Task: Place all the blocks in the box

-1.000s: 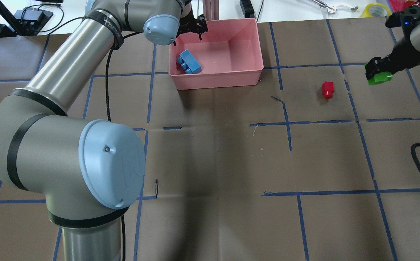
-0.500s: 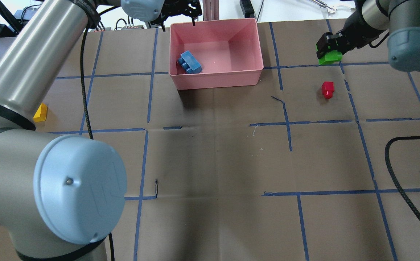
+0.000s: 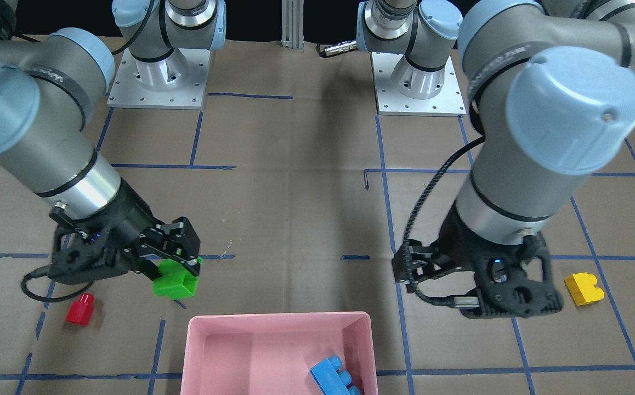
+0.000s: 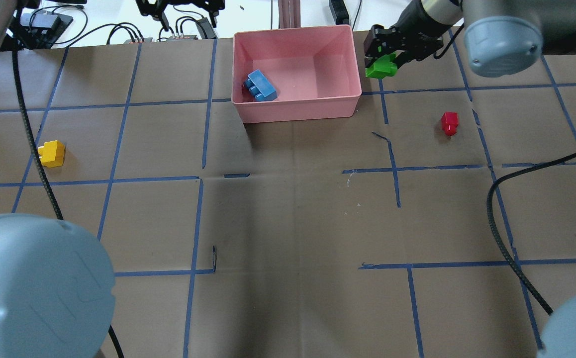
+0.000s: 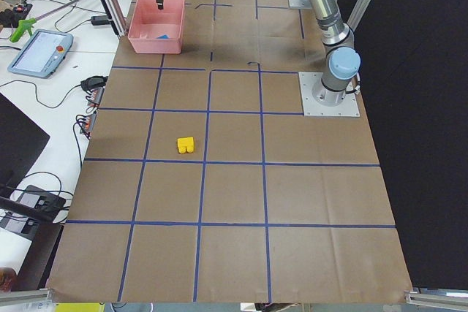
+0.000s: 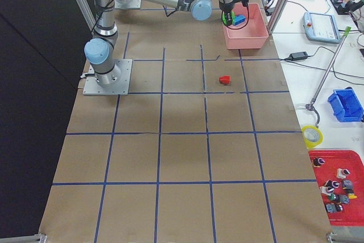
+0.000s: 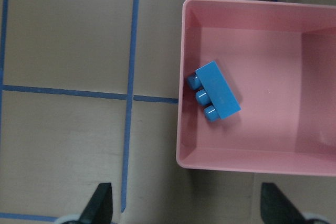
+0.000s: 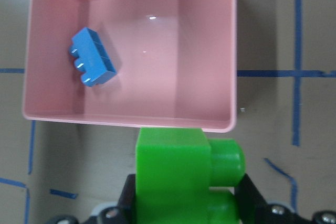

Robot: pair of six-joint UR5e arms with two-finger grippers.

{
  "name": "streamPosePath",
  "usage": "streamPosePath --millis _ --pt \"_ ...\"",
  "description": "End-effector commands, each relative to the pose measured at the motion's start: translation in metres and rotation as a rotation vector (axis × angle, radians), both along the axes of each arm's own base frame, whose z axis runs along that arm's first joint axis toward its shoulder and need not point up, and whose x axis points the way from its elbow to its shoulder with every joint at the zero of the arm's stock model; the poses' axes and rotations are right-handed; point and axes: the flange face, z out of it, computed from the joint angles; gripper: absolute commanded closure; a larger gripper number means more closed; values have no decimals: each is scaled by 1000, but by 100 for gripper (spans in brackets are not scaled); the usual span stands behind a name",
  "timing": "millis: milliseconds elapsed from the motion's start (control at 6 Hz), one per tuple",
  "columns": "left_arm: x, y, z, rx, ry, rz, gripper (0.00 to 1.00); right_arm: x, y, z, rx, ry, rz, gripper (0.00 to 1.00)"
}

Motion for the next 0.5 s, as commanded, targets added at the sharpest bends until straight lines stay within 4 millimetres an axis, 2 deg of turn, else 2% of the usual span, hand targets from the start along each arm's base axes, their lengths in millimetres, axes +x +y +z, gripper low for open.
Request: streamPosePath --millis 0,167,333 --pt "117 9 -16 65 -6 -97 2 80 -60 -25 -4 -33 42 91" --pt "164 18 -27 97 -2 -115 3 103 -92 -58 6 -36 66 90" --pt "207 25 -42 118 6 -117 3 117 -105 -72 5 -37 80 88"
